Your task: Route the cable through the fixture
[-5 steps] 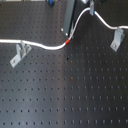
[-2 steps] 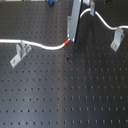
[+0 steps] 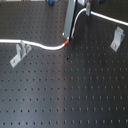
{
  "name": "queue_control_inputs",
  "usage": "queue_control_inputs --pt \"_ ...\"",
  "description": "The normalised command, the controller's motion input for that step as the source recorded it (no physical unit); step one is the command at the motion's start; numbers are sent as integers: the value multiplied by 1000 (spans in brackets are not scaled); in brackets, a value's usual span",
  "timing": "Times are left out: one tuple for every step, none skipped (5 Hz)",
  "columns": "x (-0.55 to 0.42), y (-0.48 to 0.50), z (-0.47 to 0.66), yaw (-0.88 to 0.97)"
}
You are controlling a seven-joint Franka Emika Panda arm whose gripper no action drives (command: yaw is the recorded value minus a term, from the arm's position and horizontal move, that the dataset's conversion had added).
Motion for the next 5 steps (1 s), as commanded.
queue_control_inputs --pt "254 155 -396 0" --pt "46 -19 -74 3" --pt "3 5 -17 0" --pt "148 43 -569 0" --pt "202 47 -489 0"
